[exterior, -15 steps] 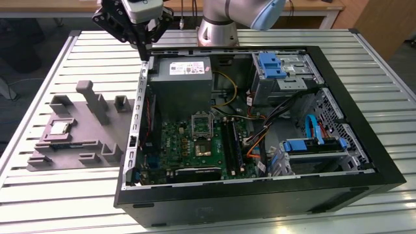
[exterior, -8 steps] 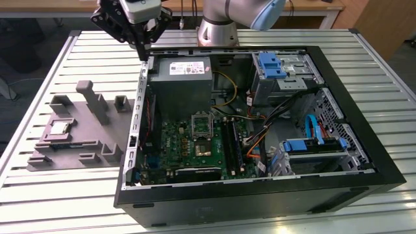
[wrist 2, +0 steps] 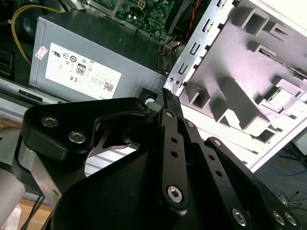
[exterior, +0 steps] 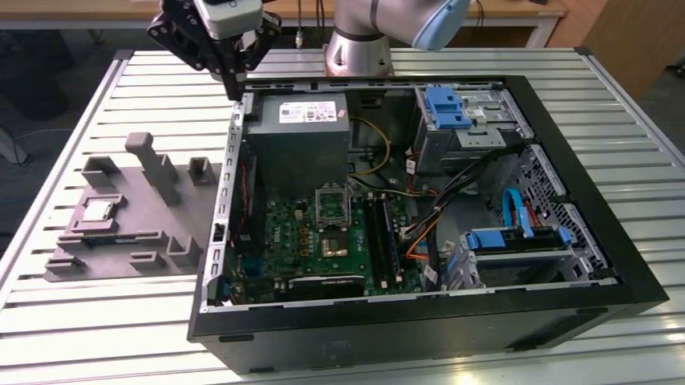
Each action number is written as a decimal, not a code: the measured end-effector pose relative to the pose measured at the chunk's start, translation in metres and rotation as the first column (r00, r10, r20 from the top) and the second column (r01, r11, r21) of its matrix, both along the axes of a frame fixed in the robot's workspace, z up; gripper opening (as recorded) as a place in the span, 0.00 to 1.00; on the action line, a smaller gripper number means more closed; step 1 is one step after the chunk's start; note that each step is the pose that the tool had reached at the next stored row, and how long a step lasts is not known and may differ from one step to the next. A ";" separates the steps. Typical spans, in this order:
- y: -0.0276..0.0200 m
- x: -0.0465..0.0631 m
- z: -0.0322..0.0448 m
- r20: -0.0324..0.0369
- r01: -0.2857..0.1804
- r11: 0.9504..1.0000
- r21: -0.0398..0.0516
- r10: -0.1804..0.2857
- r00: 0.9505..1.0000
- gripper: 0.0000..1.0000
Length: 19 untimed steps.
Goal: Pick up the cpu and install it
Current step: 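Reach for the cpu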
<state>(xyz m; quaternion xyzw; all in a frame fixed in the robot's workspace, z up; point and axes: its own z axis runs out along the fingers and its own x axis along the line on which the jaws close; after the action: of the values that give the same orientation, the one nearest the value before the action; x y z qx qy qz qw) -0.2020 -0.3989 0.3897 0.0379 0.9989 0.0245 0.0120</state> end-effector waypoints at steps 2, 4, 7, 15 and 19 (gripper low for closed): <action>0.0000 0.000 -0.0001 0.000 0.000 1.000 0.000 0.000 1.000 0.11; 0.0000 -0.001 -0.0002 0.000 0.000 1.000 0.000 0.000 1.000 0.11; 0.0000 -0.002 -0.0003 0.000 0.000 1.000 0.000 0.000 1.000 0.11; 0.0000 -0.004 -0.0005 0.000 0.000 1.000 0.000 0.000 1.000 0.11; 0.0000 -0.005 -0.0006 0.000 0.000 1.000 0.000 0.000 1.000 0.11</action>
<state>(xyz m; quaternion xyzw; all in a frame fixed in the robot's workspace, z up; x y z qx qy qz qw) -0.2067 -0.3989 0.3891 0.0379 0.9989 0.0245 0.0119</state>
